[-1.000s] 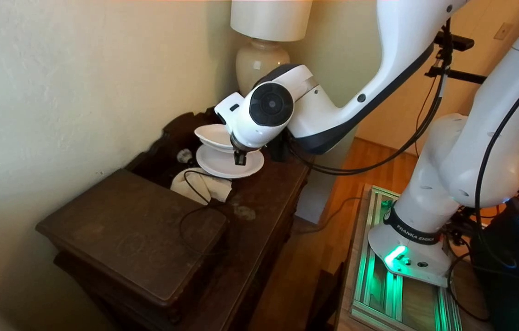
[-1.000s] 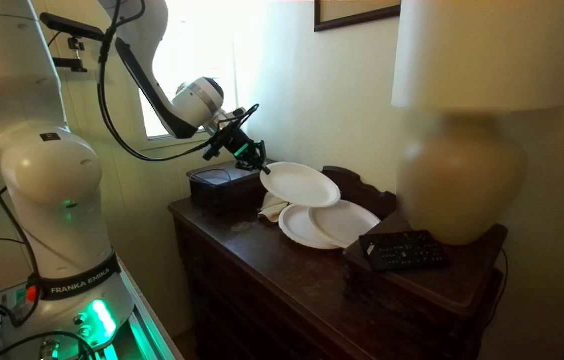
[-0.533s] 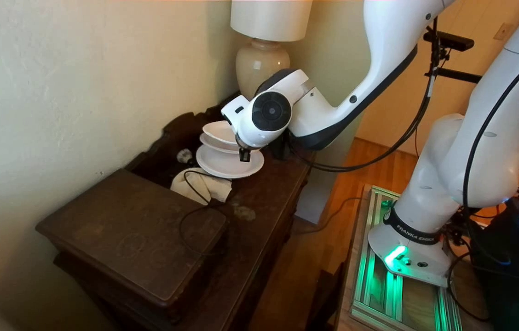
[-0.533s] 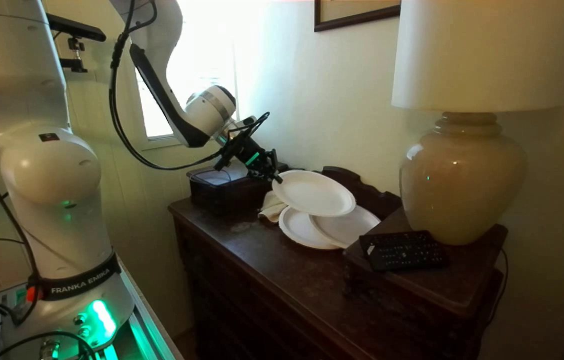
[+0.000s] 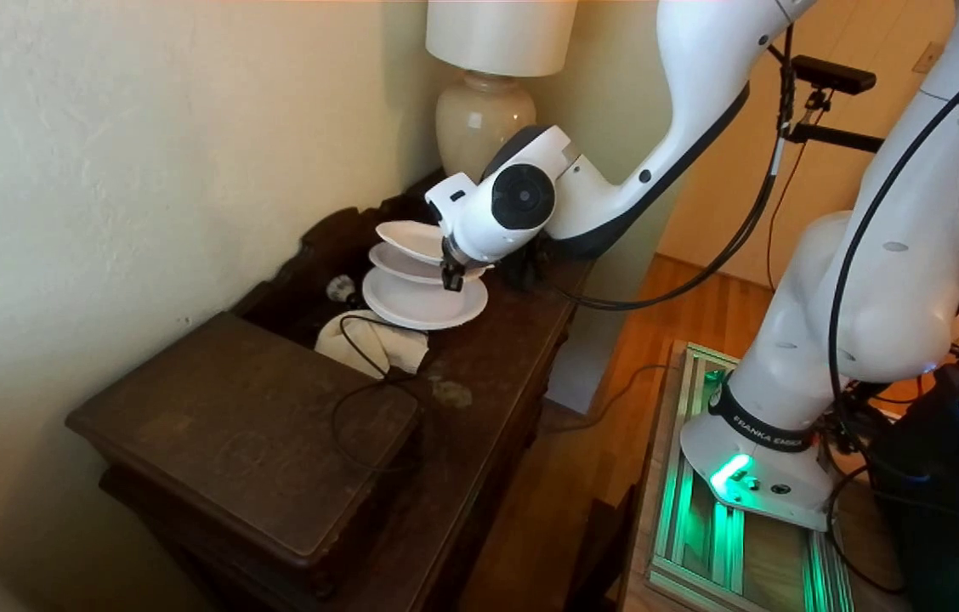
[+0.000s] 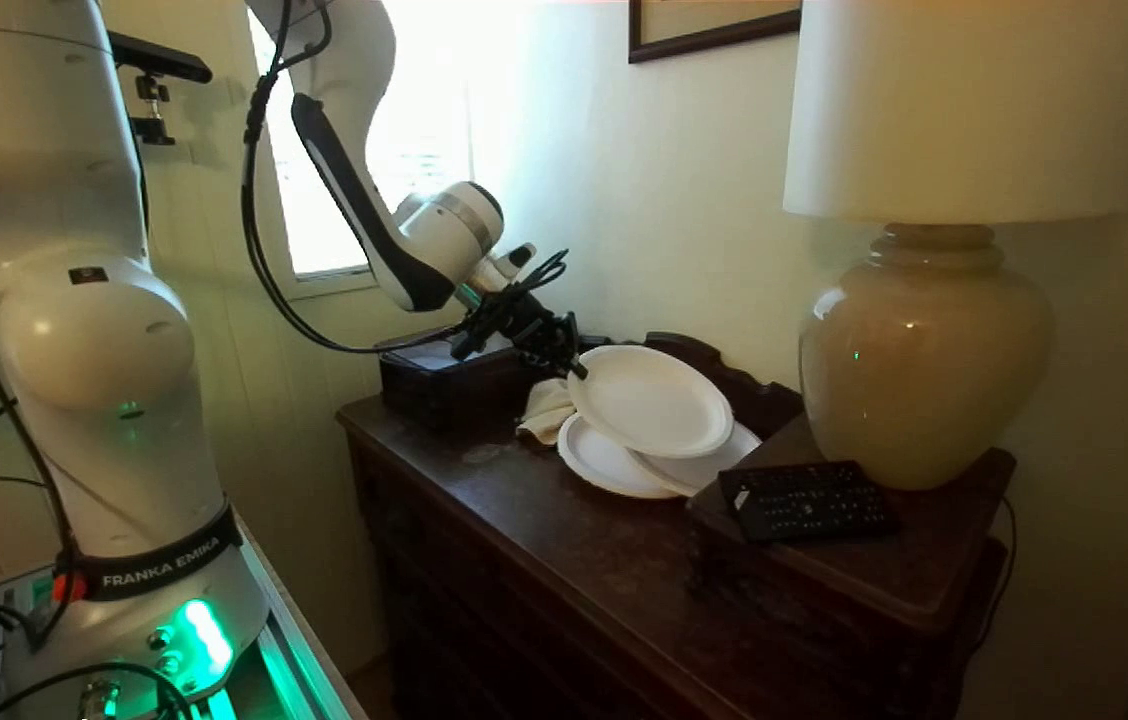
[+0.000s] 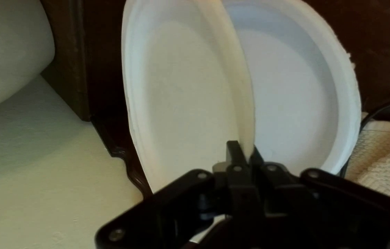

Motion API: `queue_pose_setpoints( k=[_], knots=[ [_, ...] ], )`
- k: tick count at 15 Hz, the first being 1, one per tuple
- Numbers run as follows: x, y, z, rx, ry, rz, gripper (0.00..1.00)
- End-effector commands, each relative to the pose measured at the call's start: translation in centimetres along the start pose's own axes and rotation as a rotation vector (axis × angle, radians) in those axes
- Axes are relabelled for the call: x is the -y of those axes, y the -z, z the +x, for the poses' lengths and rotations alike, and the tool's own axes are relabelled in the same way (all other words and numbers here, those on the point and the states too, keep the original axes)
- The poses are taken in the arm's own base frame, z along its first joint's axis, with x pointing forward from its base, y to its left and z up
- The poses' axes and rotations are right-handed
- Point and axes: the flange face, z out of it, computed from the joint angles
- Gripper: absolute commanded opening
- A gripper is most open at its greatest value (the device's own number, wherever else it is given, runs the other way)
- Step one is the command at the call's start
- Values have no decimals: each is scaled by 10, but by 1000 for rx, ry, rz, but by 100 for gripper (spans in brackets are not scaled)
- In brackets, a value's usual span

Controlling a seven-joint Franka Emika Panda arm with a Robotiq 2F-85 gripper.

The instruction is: Stack the plates

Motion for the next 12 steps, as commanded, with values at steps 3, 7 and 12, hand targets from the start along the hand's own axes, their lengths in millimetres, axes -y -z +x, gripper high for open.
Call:
queue_pose_setpoints(
  k=[3, 7, 12],
  knots=[
    [-11, -26, -5, -56, 11, 98, 3],
    [-24, -42, -6, -36, -8, 112, 3],
    [-37, -58, -6, -20, -32, 121, 2]
  ],
)
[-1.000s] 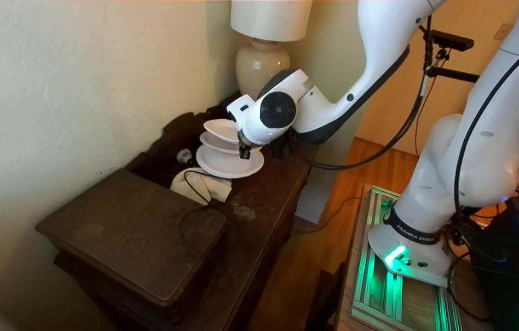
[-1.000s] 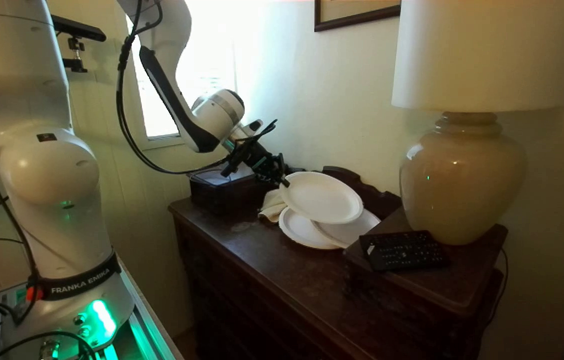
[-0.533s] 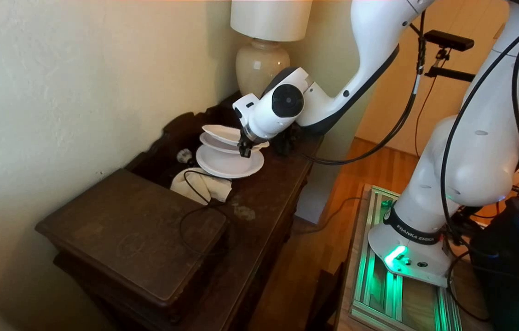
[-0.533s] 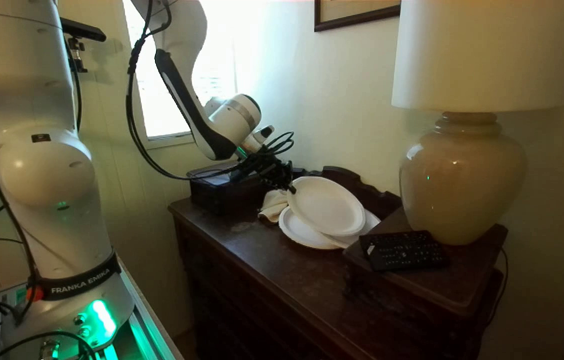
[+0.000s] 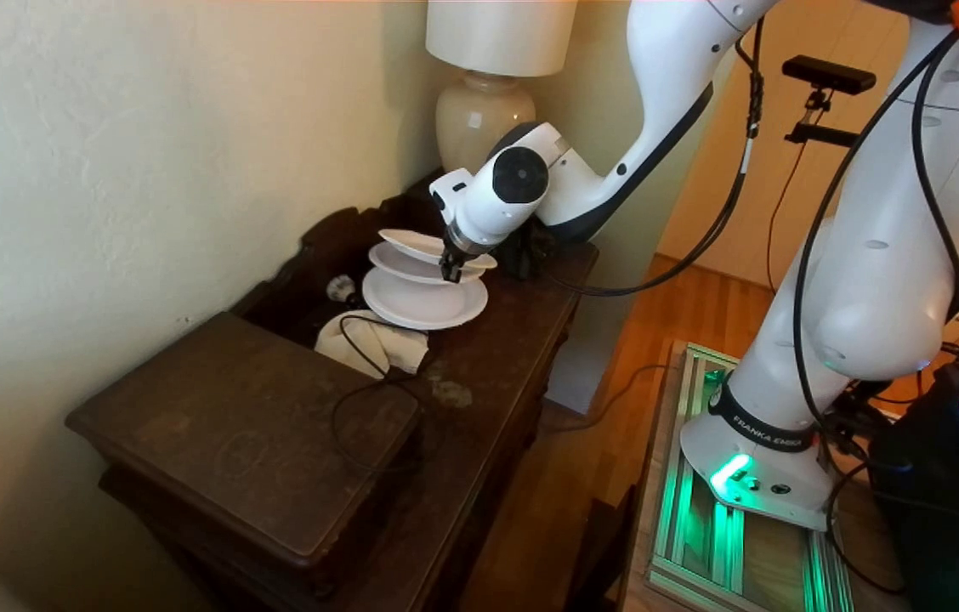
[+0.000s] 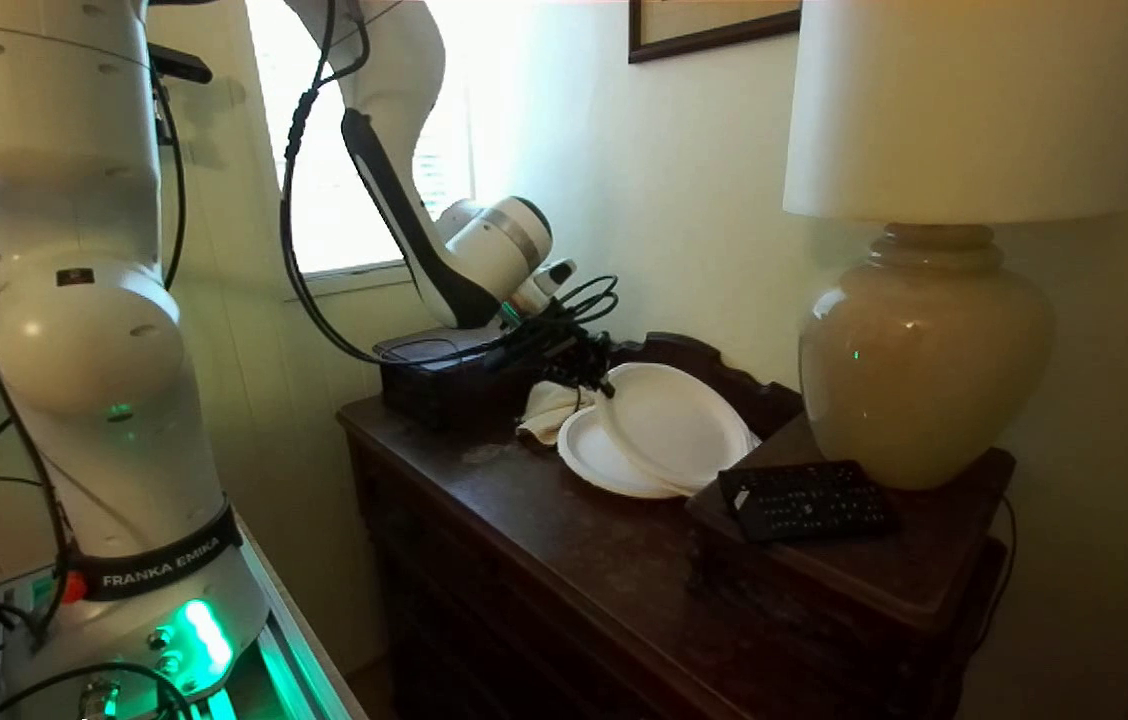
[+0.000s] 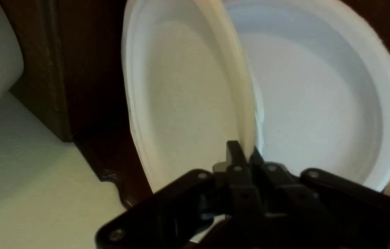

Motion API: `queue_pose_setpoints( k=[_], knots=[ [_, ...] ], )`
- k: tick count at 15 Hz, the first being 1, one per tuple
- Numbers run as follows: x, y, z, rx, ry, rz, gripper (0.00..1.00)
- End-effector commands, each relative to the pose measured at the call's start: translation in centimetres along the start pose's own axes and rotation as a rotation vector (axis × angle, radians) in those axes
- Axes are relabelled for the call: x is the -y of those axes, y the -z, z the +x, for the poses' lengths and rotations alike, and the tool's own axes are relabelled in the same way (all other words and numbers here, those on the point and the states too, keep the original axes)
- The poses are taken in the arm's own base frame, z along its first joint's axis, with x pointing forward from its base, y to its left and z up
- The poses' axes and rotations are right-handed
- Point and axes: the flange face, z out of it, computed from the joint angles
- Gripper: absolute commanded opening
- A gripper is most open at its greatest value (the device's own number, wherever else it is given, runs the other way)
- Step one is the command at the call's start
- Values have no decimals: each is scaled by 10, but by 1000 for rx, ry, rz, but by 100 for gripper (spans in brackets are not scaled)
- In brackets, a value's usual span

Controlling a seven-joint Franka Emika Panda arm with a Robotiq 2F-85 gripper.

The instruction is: Stack the plates

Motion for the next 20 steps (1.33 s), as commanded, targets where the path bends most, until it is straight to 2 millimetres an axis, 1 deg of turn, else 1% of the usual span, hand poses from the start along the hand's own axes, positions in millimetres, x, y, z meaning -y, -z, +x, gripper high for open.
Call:
queue_pose_setpoints(
  k=[1, 4, 5, 10, 15, 16, 17, 18, 20],
  knots=[
    [-2, -2, 0, -2, -4, 6, 4],
    [-4, -6, 2, -5, -6, 15, 4],
    [-4, -6, 2, -5, -6, 16, 2],
    [-8, -26, 7, -2, 16, 3, 1],
    [-11, -41, 21, -23, 34, -13, 2],
    [-10, -44, 22, -22, 43, -17, 12],
    [-8, -47, 23, -17, 48, -12, 30],
    [-5, -50, 24, -14, 48, -6, 35],
    [-1, -53, 25, -4, 54, -2, 51]
  ],
)
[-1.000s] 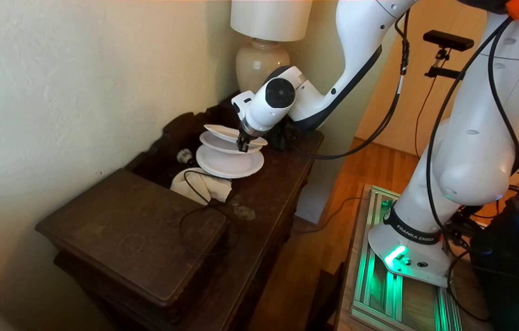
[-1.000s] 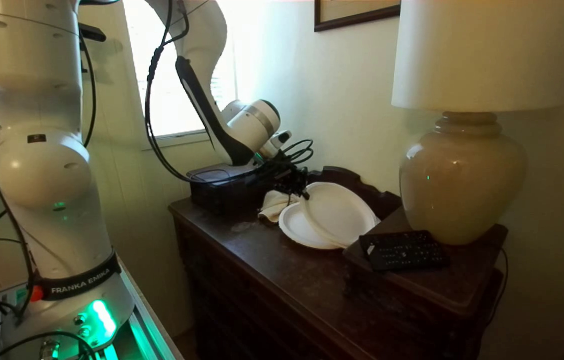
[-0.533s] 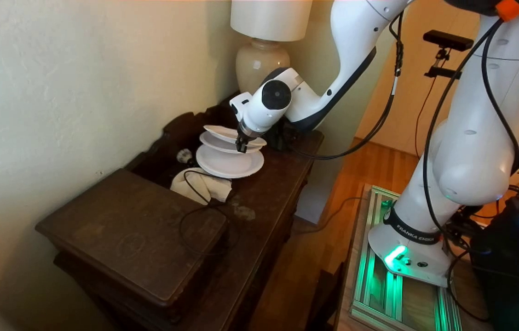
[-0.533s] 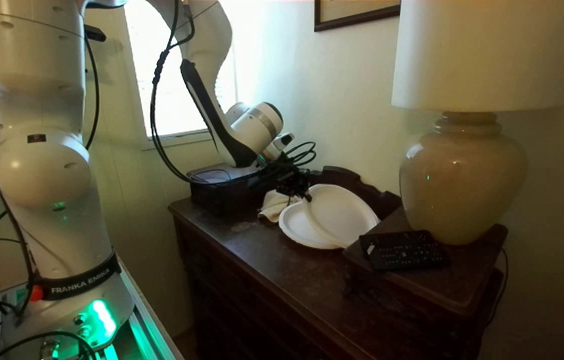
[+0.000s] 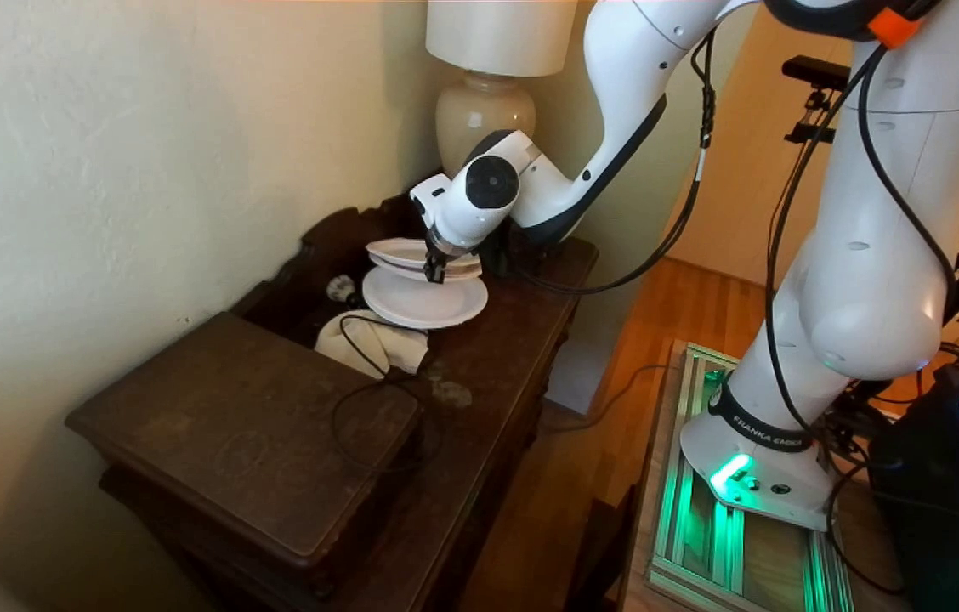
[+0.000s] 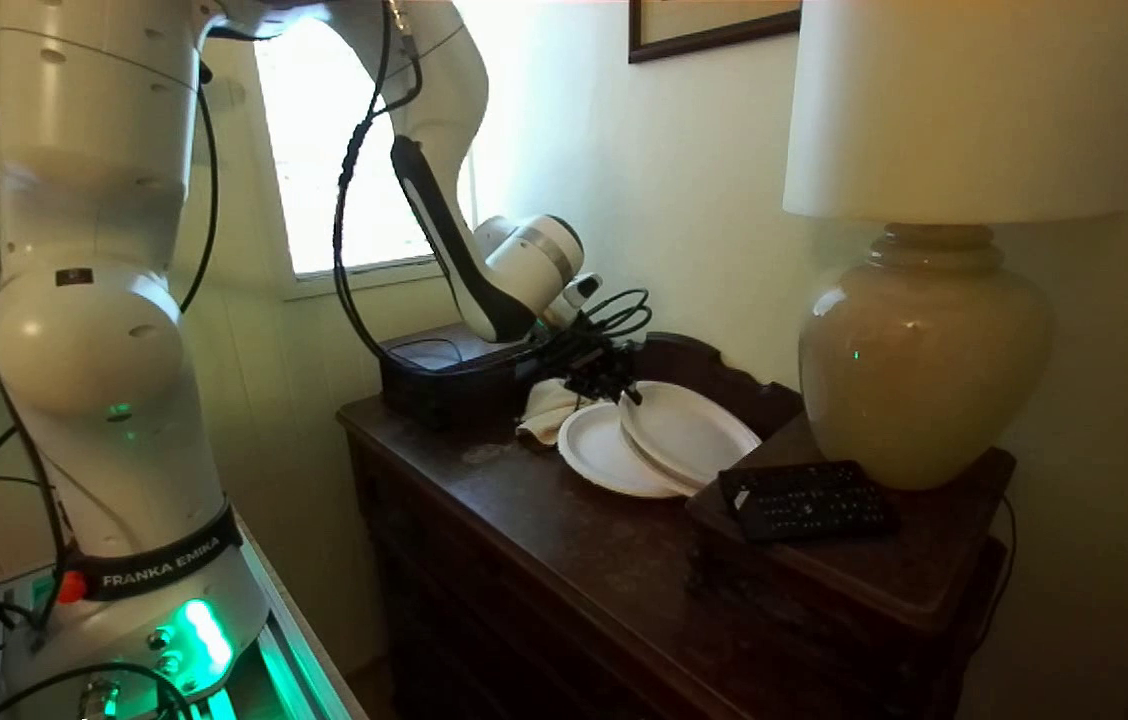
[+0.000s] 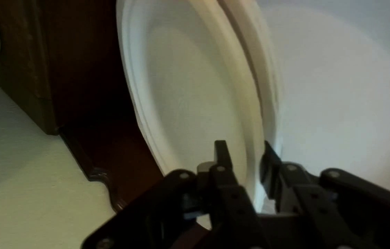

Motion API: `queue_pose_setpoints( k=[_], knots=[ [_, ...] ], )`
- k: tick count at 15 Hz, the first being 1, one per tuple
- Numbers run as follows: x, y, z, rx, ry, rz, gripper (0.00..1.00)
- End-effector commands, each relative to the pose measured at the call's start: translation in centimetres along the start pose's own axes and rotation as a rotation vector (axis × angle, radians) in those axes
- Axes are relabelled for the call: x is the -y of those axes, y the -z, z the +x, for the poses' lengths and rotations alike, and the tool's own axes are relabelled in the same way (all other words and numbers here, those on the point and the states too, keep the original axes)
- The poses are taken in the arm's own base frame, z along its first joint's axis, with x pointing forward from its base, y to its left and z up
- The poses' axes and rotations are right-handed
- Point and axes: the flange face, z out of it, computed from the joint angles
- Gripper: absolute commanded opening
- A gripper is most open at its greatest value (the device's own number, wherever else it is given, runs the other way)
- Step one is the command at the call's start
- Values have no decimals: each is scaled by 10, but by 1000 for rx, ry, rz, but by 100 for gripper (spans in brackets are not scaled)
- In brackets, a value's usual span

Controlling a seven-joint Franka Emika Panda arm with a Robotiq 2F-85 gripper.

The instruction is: Stack the plates

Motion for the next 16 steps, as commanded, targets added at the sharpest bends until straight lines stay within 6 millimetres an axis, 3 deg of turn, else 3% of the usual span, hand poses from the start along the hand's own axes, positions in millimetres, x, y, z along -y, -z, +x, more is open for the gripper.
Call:
queue_pose_setpoints(
  k=[1, 7, 8, 13, 14, 16],
  knots=[
    [6, -10, 5, 3, 28, 1, 57],
    [20, -9, 8, 13, 32, 30, 98],
    [22, -9, 8, 15, 32, 32, 100],
    [25, -23, 6, 28, 26, 12, 100],
    [24, -27, 5, 29, 19, 1, 92],
    [20, -33, 6, 31, 7, -20, 66]
  ],
)
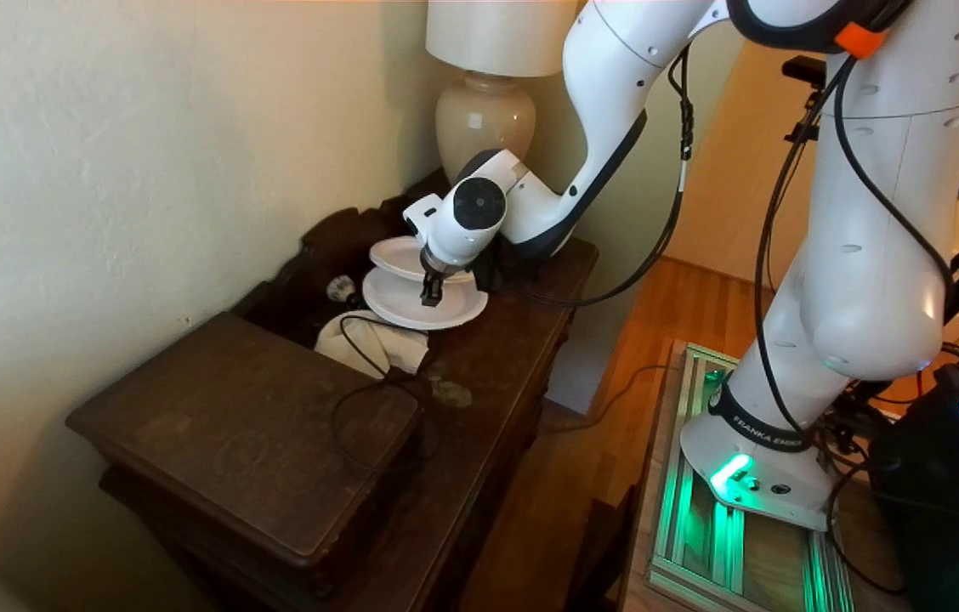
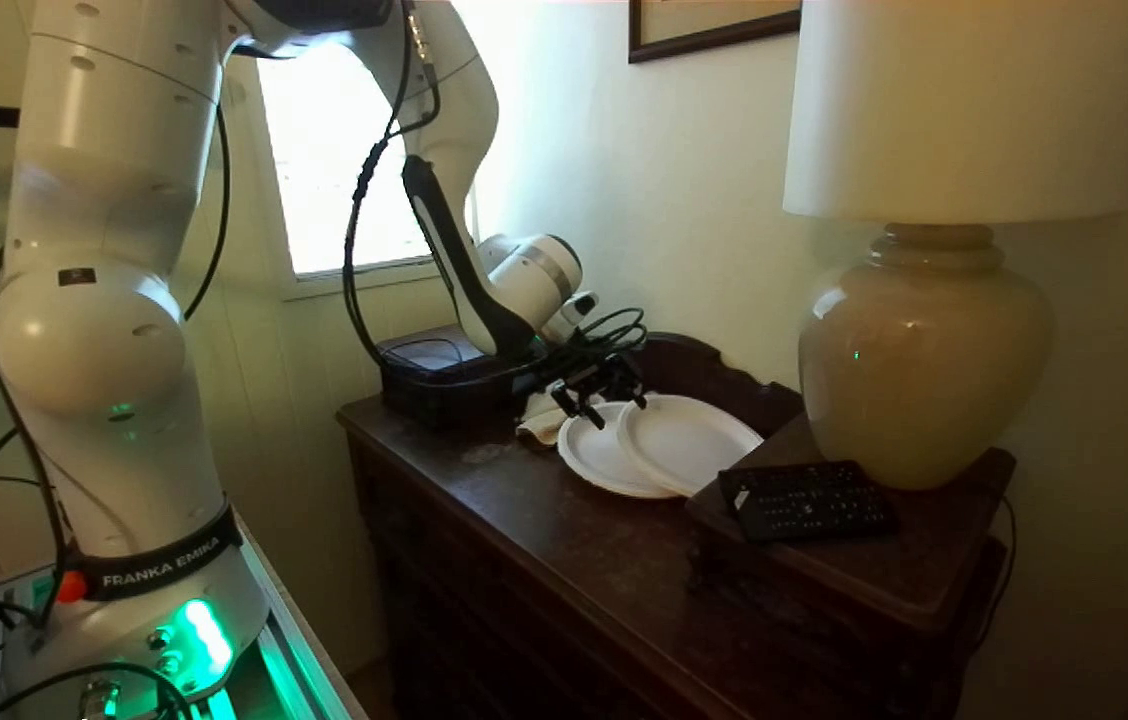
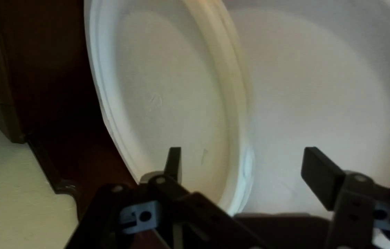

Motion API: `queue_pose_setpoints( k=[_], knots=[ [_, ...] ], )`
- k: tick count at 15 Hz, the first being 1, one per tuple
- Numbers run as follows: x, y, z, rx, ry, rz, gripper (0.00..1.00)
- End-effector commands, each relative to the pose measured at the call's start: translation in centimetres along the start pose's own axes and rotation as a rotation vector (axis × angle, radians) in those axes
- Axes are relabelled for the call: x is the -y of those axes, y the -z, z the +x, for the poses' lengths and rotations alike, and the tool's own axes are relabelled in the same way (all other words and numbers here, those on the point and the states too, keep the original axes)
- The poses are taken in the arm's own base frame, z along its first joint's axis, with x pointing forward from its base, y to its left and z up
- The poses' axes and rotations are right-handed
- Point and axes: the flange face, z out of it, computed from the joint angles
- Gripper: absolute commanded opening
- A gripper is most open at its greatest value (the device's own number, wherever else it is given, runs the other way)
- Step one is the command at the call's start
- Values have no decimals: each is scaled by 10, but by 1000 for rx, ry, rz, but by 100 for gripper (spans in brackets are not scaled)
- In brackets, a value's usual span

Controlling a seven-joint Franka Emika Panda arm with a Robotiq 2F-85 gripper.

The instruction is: Stack the plates

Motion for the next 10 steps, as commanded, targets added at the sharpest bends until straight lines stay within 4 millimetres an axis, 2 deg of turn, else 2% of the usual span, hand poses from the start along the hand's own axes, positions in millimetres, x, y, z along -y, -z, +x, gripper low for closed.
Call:
queue_pose_setpoints(
  k=[1, 8, 9, 10],
  knots=[
    [-6, -14, 6, 0, -27, -38, 59],
    [-6, -15, 11, 1, -30, -59, 9],
    [-6, -12, 11, 1, -27, -61, 4],
    [-6, -9, 12, -1, -22, -67, 3]
  ],
)
